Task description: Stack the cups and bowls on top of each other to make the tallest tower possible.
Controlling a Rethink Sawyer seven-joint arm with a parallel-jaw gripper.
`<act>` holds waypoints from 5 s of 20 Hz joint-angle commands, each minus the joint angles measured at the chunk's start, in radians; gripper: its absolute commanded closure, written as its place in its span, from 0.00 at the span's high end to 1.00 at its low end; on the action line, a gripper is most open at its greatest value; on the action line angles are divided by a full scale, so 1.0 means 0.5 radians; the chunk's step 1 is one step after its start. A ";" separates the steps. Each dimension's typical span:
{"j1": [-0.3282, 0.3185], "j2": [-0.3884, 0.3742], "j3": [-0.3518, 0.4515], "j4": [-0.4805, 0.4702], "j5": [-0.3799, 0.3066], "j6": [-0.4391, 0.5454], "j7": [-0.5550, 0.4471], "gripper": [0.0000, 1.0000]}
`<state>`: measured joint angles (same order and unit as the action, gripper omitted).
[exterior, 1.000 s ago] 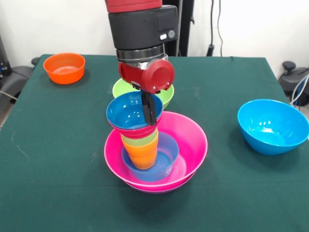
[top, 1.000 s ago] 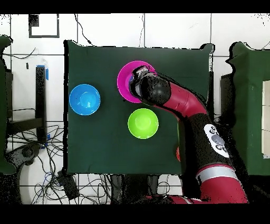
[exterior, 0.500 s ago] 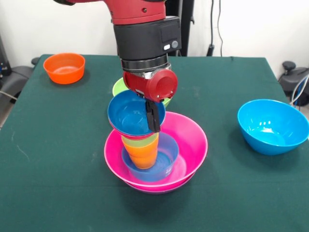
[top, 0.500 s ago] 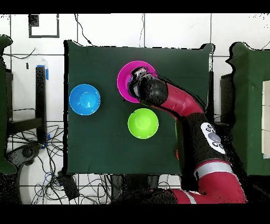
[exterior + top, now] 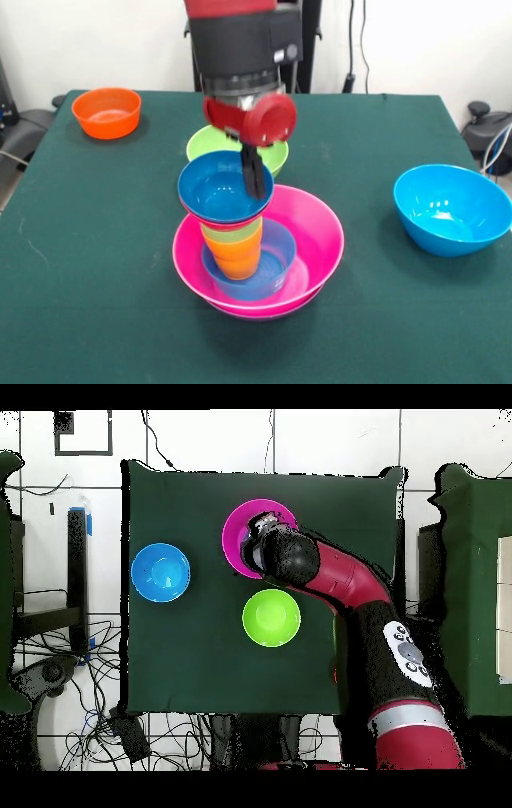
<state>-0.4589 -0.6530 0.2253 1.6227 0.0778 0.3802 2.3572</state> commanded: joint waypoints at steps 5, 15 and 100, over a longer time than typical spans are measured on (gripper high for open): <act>0.127 -0.468 -0.177 0.075 -0.139 0.815 -0.062 0.00; 0.129 -0.559 -0.193 0.057 -0.175 0.939 -0.097 0.00; 0.027 -0.792 -0.147 1.172 0.131 -0.173 0.253 1.00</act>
<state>-0.4729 -1.1342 0.1321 2.1411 0.1240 0.3461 2.3568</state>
